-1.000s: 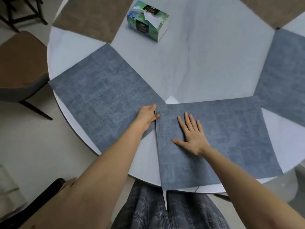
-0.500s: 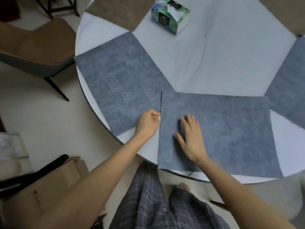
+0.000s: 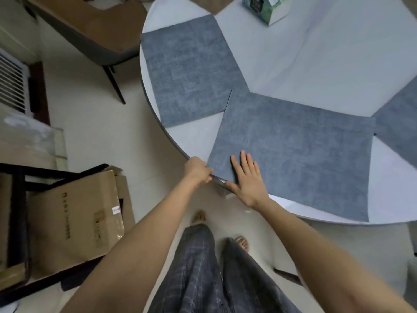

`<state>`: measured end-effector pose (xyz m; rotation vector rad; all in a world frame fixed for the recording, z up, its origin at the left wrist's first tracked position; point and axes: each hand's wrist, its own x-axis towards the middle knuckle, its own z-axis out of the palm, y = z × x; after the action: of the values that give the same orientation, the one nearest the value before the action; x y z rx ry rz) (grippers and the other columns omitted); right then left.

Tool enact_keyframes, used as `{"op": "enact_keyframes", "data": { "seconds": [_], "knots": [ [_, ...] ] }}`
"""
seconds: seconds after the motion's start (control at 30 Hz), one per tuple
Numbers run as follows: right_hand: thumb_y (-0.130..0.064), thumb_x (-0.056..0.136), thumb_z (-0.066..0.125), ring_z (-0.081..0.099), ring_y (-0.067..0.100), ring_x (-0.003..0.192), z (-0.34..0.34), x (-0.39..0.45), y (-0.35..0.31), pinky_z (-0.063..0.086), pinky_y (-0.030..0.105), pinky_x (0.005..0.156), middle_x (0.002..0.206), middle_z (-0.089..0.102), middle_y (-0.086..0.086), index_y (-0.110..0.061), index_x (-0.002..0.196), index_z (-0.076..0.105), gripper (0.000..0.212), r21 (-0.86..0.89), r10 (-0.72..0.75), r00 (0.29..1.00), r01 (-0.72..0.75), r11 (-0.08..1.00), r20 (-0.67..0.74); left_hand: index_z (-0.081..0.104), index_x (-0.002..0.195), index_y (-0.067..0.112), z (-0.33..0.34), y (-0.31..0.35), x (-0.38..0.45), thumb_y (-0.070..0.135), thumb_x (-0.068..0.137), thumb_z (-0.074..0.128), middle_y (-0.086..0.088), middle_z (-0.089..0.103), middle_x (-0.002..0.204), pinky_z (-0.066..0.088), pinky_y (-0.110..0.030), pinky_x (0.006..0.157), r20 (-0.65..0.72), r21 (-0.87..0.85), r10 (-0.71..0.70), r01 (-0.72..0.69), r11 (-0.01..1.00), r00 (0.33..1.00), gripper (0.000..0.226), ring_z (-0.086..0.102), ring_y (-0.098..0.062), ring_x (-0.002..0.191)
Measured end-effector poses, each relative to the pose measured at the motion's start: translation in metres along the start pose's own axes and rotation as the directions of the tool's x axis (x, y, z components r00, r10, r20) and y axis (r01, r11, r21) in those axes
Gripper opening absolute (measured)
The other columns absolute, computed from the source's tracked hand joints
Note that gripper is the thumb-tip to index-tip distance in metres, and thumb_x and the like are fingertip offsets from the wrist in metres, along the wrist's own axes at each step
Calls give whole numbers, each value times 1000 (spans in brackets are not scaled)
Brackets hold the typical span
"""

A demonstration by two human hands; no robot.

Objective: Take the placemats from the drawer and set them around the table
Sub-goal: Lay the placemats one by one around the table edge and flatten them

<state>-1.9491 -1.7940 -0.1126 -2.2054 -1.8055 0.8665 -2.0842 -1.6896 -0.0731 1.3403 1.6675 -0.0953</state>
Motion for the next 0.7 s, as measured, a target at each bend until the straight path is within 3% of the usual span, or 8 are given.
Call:
{"op": "enact_keyframes", "data": {
  "seconds": [0.07,0.17,0.33,0.4,0.5,0.57,0.63,0.7],
  "knots": [
    [-49,95,43,-15,23,147,0,2,3,-12,34,116,159,-15,7,-22,152,-1,76,4,-7,1000,7,1000,0,57,69,10,-5,1,-3,0,90,62,-3,53,58,40,-11,34,121,-297,-67,100,950,990,24,46,2,27],
    [-50,95,43,-17,20,146,-2,2,3,-15,31,114,158,-17,5,-24,152,-2,77,34,9,999,-10,999,33,60,76,10,-14,-4,-8,-2,89,62,1,56,69,45,-8,43,318,-605,-84,270,749,944,18,51,2,42],
    [-52,94,42,-19,18,145,-5,5,3,-16,29,113,158,-19,3,-26,152,-4,78,61,7,998,-11,998,62,62,91,7,-10,-15,-10,1,90,61,1,65,65,49,-10,48,331,-751,-33,284,597,943,6,60,-3,53],
    [-51,95,42,-19,19,145,-4,4,4,-15,31,114,158,-19,3,-26,151,-5,77,47,14,998,-17,999,60,59,106,5,-6,-18,-10,-1,93,57,-4,60,74,50,-11,47,292,-769,-37,258,585,956,15,58,-6,57],
    [-47,94,46,-19,19,145,-5,2,3,-14,32,115,158,-19,3,-25,152,-4,79,18,12,997,-13,1000,76,63,105,9,-5,-17,-13,-3,94,50,-10,63,81,50,-15,46,110,-507,-43,93,857,993,21,55,-13,58],
    [-38,94,52,-11,19,147,-14,1,3,-7,32,117,159,-10,3,-21,152,8,75,143,19,995,-34,989,100,69,100,14,-4,-10,-16,0,90,50,-10,67,99,52,-24,66,-183,4,125,-127,992,975,26,63,-23,80],
    [-27,95,54,12,18,147,-30,-6,5,9,26,116,159,14,3,-15,147,33,57,394,106,994,-107,913,25,65,113,19,3,6,-28,7,89,53,-5,58,119,47,-34,85,-258,402,393,-272,874,882,29,55,-25,109],
    [-19,94,55,37,17,138,-52,-26,20,25,21,109,148,41,4,-10,133,53,40,535,283,946,-159,830,-159,55,127,18,23,29,-41,15,90,57,-5,48,130,40,-37,96,-105,515,588,-462,722,802,37,45,-26,121]
  ]
}}
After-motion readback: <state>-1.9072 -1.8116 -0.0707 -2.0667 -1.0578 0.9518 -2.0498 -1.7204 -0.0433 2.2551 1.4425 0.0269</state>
